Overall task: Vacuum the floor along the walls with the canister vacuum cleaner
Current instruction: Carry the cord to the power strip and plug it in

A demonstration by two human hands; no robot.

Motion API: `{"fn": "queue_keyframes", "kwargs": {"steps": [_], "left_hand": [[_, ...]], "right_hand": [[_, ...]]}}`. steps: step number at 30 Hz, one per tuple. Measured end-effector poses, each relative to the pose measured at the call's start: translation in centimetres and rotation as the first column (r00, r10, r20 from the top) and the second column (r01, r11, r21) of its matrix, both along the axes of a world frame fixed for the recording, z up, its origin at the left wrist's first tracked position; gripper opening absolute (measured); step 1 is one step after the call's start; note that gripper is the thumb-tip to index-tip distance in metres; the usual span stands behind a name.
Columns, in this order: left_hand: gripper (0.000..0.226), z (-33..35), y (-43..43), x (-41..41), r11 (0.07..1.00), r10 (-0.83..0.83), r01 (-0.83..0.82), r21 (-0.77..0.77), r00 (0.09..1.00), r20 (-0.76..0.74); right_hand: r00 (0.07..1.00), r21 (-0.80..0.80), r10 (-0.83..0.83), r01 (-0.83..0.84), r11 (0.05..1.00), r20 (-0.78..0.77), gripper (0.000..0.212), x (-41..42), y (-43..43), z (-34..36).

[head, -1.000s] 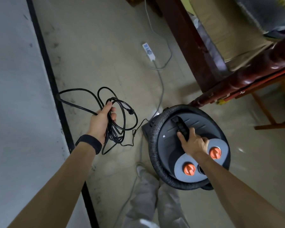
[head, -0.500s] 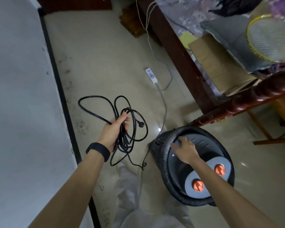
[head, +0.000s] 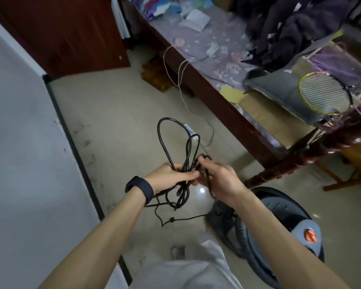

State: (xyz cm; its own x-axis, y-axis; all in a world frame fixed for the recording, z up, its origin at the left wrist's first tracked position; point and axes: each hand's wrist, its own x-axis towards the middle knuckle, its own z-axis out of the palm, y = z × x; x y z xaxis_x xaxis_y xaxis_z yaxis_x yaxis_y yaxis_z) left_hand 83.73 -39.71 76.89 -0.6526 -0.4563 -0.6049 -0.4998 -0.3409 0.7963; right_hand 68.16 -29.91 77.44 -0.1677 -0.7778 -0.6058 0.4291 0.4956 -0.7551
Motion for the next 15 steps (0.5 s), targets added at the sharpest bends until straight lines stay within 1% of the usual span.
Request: {"fn": "queue_keyframes", "kwargs": {"steps": [1, 3, 4, 5, 7, 9, 11, 13, 15], "left_hand": [[0.028, 0.5, -1.2, 0.2, 1.000, -0.030, 0.030, 0.000, 1.000, 0.004], [0.031, 1.1, -3.8, 0.2, 0.994, -0.107, 0.108, -0.026, 0.994, 0.016], [0.030, 1.1, -5.2, 0.2, 0.992, -0.119, 0.119, -0.039, 0.993, 0.018], [0.027, 1.1, -6.7, 0.1, 0.995, -0.093, 0.093, -0.038, 0.996, 0.013], [0.021, 0.9, -9.9, -0.1, 0.998, 0.034, -0.034, -0.054, 0.999, 0.005], [0.020, 0.6, -13.6, -0.2, 0.983, 0.154, -0.151, -0.108, 0.988, 0.018], [0.021, 0.1, -17.7, -0.1, 0.956, 0.250, -0.240, -0.169, 0.968, 0.040], [0.021, -0.3, -21.9, -0.1, 0.943, 0.287, -0.270, -0.196, 0.956, 0.063], [0.020, -0.3, -25.5, -0.2, 0.955, 0.229, -0.202, -0.216, 0.967, 0.109]], "right_hand": [[0.999, -0.006, -0.047, 0.047, 0.999, 0.014, 0.035, 0.2, -0.8, 0.4], [0.976, 0.020, -0.214, 0.213, 0.977, 0.048, 0.017, 0.1, -2.2, 0.5], [0.951, 0.049, -0.308, 0.306, 0.951, 0.033, 0.012, -0.2, -2.8, 0.2], [0.924, 0.073, -0.382, 0.381, 0.922, -0.007, 0.011, -0.7, -3.2, -0.1], [0.871, 0.082, -0.478, 0.488, 0.869, -0.116, 0.016, -2.4, -3.6, -0.7], [0.806, 0.058, -0.556, 0.577, 0.815, -0.201, 0.025, -4.5, -4.2, -1.3], [0.742, 0.032, -0.604, 0.638, 0.769, -0.291, 0.024, -6.5, -5.0, -1.9], [0.701, 0.021, -0.604, 0.659, 0.752, -0.380, 0.025, -7.7, -6.6, -2.4], [0.680, 0.028, -0.562, 0.648, 0.761, -0.470, 0.031, -8.2, -9.2, -2.8]]}}
